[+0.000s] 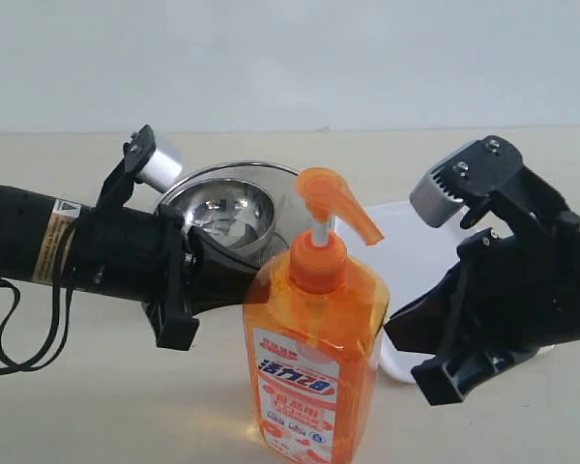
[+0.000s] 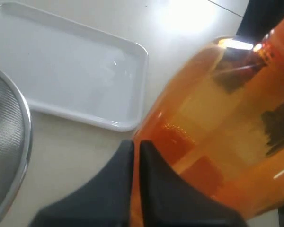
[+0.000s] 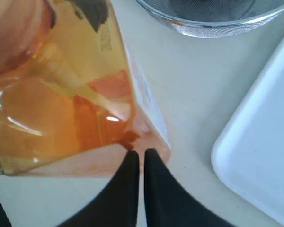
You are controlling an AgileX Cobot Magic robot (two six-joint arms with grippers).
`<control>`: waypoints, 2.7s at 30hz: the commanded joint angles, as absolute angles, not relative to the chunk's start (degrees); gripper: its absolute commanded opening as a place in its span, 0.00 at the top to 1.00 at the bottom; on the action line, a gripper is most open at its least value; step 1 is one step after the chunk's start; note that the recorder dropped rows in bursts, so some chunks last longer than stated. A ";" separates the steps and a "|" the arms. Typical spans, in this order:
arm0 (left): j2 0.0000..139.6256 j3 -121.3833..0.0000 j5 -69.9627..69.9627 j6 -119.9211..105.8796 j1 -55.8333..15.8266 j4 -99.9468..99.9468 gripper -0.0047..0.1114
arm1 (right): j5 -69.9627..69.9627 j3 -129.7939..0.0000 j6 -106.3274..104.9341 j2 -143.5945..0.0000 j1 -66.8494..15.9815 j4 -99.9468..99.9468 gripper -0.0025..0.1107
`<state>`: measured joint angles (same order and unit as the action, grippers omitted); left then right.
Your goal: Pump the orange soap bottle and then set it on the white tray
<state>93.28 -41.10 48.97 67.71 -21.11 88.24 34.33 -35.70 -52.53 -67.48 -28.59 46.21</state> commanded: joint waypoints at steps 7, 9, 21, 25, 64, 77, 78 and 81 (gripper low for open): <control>91.10 -41.36 55.41 72.28 -21.15 91.97 0.92 | 32.69 -36.82 -57.78 -68.61 -28.59 52.10 0.98; 91.10 -41.36 56.11 72.45 -21.15 92.08 0.92 | 32.26 -36.82 -57.77 -68.61 -28.59 52.09 0.98; 90.98 -41.23 58.71 75.14 -21.15 95.95 0.92 | 31.03 -36.82 -57.96 -68.61 -28.59 52.12 0.98; 90.63 -41.23 56.54 76.36 -21.15 99.95 0.92 | 31.62 -36.82 -57.90 -68.61 -28.59 52.12 0.98; 72.80 -23.76 54.23 88.55 -15.59 99.95 0.24 | 34.06 -36.82 -50.81 -68.61 -28.59 41.03 0.98; 72.80 -22.37 40.56 73.03 -23.39 92.10 0.24 | 32.76 -36.82 -51.32 -68.61 -28.59 41.03 0.98; 72.93 -22.37 38.79 72.58 -24.09 92.10 0.24 | 32.76 -36.82 -51.32 -68.61 -28.59 41.03 0.98; 73.87 -22.37 35.49 70.68 -25.84 90.49 0.24 | 32.76 -36.82 -51.32 -68.61 -28.59 41.03 0.98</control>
